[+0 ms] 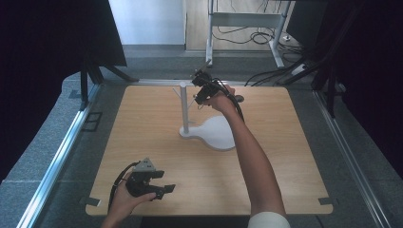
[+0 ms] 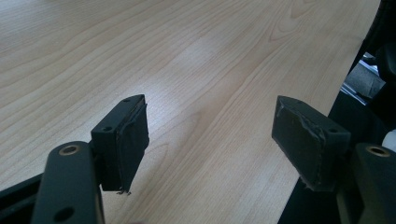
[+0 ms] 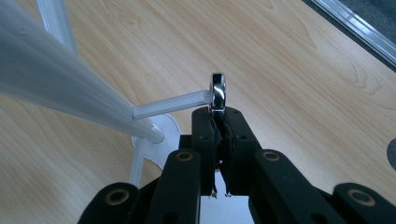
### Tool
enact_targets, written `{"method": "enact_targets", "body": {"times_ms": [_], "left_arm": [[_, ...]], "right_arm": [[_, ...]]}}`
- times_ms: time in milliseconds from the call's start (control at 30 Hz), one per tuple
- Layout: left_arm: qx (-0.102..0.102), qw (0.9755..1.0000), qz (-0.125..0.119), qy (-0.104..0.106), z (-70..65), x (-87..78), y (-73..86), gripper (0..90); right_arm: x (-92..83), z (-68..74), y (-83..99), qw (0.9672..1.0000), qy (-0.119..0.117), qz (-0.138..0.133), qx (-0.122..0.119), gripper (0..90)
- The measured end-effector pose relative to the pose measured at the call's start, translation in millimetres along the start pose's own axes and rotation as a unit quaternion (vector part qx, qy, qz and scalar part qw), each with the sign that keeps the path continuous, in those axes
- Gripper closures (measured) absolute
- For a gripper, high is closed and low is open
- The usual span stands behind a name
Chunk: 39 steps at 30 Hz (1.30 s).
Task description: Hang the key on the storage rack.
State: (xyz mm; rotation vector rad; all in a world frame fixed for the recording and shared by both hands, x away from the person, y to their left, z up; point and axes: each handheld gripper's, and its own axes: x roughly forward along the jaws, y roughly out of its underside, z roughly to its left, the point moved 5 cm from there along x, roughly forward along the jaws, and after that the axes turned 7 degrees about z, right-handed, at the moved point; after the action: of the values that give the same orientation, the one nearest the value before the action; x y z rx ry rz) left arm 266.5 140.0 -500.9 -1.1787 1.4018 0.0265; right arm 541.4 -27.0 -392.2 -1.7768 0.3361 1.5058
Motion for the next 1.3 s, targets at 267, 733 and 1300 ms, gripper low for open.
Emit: {"method": "enact_targets", "body": {"times_ms": [267, 733, 1300], "left_arm": [[0.001, 1.0000, 0.002, 0.001, 0.1, 0.7, 0.4, 27.6], [0.002, 1.0000, 0.006, 0.001, -0.2, 4.3, 1.0, 27.6], [0.004, 0.9998, 0.017, -0.001, -0.4, 9.4, 2.1, 27.6]], "right_arm": [[1.3, 5.5, 1.0, 1.0000, 0.005, -0.002, -0.008, 84.3], [3.9, 22.1, 13.1, 0.9994, -0.012, -0.004, -0.033, 74.9], [-14.4, 20.2, 57.3, 0.9976, -0.026, -0.058, -0.027, 60.5]]}}
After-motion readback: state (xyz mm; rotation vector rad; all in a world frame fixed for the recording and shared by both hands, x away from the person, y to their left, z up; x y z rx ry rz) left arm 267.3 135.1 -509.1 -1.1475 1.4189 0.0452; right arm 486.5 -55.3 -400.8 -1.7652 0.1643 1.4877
